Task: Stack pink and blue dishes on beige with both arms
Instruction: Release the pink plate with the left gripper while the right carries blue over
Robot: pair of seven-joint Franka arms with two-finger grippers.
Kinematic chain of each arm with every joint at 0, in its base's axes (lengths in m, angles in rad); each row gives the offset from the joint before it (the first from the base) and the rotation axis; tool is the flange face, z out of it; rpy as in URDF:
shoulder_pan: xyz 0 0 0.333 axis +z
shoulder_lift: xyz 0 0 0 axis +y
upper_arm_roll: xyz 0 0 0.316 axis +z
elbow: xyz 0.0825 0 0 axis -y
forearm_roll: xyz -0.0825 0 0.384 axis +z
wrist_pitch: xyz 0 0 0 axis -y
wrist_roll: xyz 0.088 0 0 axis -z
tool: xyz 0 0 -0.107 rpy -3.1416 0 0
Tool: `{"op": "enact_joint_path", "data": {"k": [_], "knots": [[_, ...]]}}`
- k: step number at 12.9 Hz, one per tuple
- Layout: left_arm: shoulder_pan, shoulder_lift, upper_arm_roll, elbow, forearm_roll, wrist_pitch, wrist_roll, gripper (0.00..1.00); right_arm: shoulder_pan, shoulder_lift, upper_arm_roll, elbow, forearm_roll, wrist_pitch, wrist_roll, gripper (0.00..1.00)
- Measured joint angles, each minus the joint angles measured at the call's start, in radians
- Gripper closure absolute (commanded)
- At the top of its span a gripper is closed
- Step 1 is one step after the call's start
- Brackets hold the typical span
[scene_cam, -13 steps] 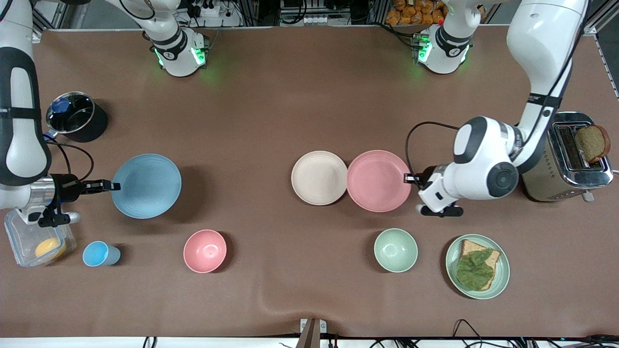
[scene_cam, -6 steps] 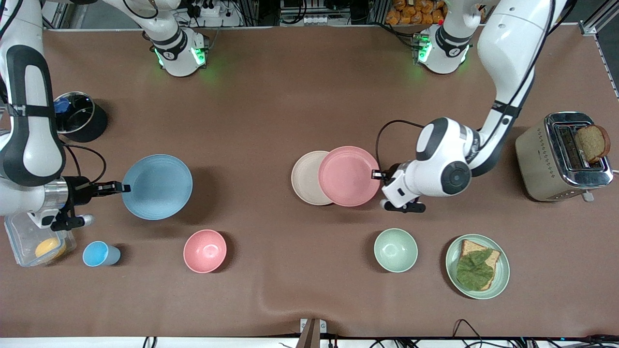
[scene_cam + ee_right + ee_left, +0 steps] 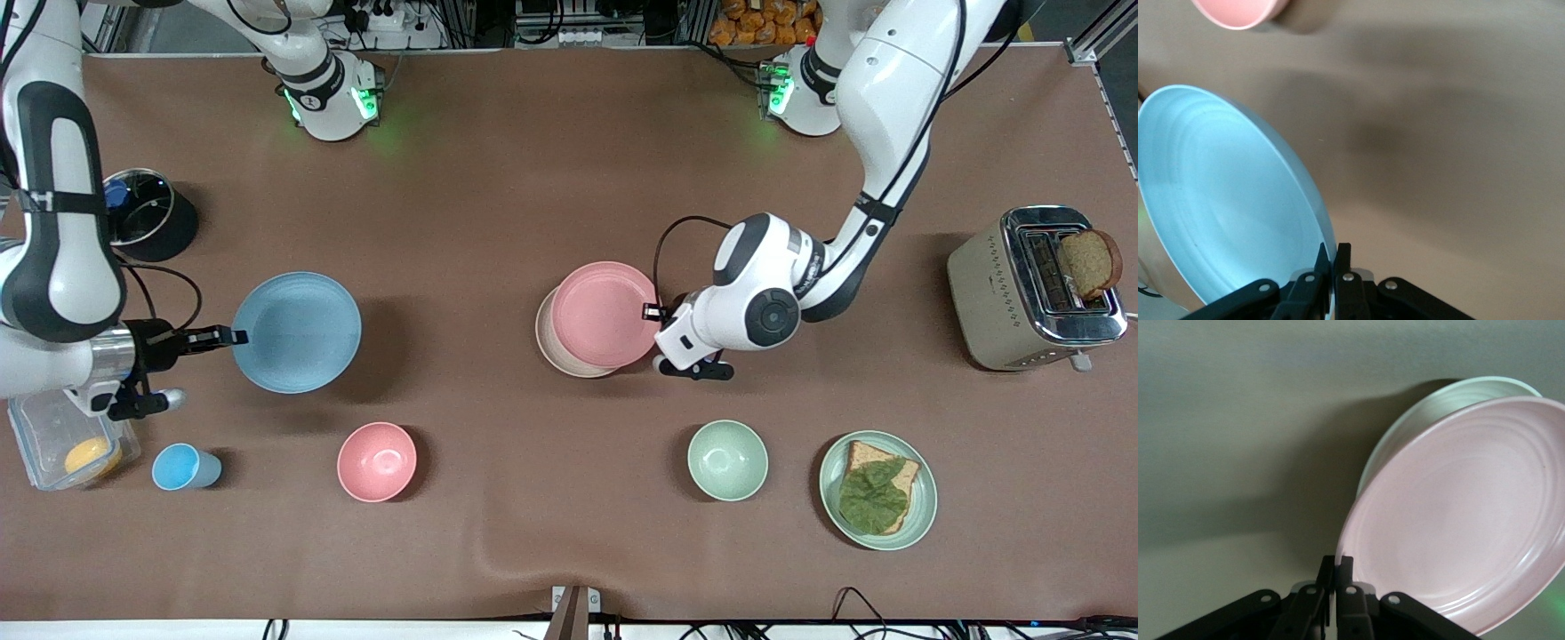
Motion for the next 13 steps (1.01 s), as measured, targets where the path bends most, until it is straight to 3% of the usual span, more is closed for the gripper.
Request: {"op": "enact_joint_path", "data": {"k": [6,13], "knots": [[-0.036,0.037,0.003,0.001,0.0,0.018,-0.013,1.0,0.241,0.009,0.004,-0.01,0.027,0.094,0.211,1.0],[-0.044,0.046,0.009,0.002,0.003,0.018,-0.013,1.0,0.348,0.044,0.004,-0.053,0.14,0.198,0.256,1.0]]}}
